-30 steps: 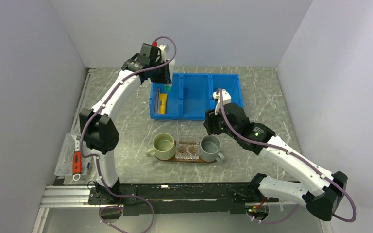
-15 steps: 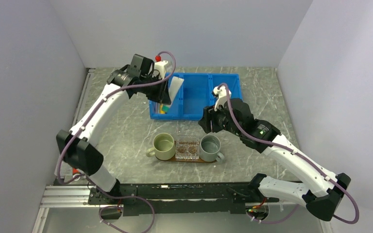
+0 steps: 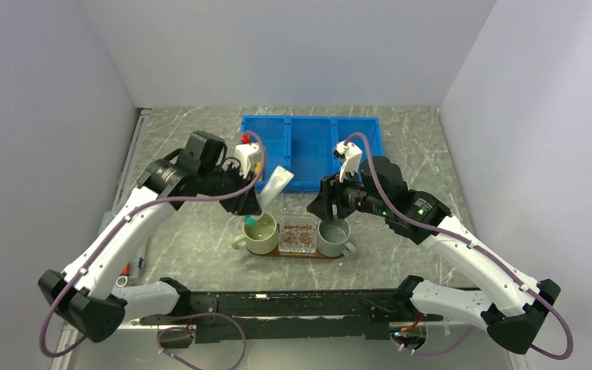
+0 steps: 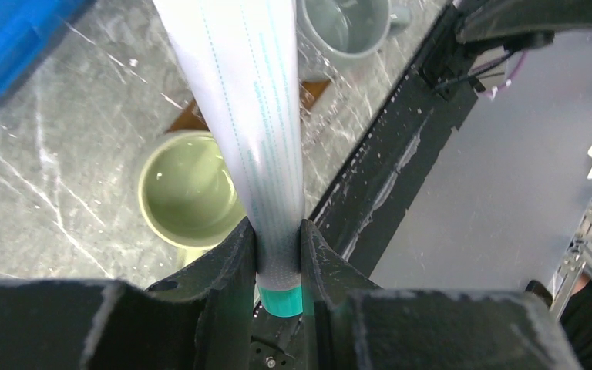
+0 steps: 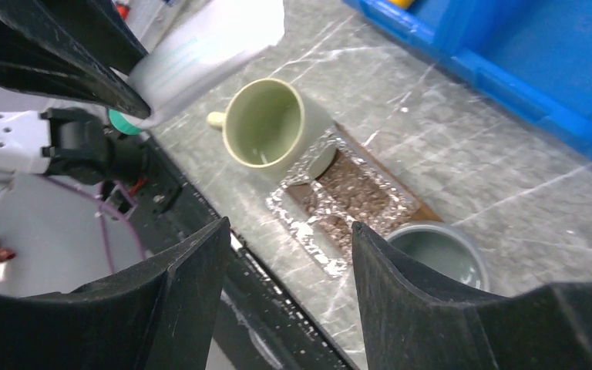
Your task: Prepare toiletry sets of a toothbrush and toothpaste on the tray
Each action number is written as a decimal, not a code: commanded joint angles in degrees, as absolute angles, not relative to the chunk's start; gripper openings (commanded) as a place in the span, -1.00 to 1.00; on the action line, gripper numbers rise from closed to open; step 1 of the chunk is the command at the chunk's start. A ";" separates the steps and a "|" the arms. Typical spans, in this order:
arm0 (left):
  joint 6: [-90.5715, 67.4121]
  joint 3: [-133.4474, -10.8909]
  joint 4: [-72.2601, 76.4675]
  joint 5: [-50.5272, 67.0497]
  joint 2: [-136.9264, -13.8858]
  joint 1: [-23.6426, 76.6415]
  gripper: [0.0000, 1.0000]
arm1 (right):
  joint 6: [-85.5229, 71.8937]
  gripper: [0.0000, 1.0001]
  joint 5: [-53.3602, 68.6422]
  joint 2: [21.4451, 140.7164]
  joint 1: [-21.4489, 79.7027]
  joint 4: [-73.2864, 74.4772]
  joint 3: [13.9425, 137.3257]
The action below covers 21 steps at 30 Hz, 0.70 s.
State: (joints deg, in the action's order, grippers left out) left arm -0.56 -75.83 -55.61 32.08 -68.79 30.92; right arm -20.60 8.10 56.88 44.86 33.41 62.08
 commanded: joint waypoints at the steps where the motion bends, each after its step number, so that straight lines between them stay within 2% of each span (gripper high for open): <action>1: 1.67 -72.03 -52.31 35.68 -61.88 32.85 -0.67 | -24.86 0.23 19.01 56.68 44.14 32.40 65.72; 6: 1.29 -69.67 -51.66 33.99 -57.68 34.84 -0.77 | -28.08 0.26 25.62 58.08 43.78 30.41 67.25; 15: 0.44 -67.29 -53.06 31.53 -55.00 37.39 -0.87 | -33.23 0.28 30.25 62.69 43.42 26.15 69.81; 21: 0.44 -66.06 -53.06 28.78 -52.20 40.41 -0.82 | -34.10 0.28 32.63 67.55 43.16 25.71 72.82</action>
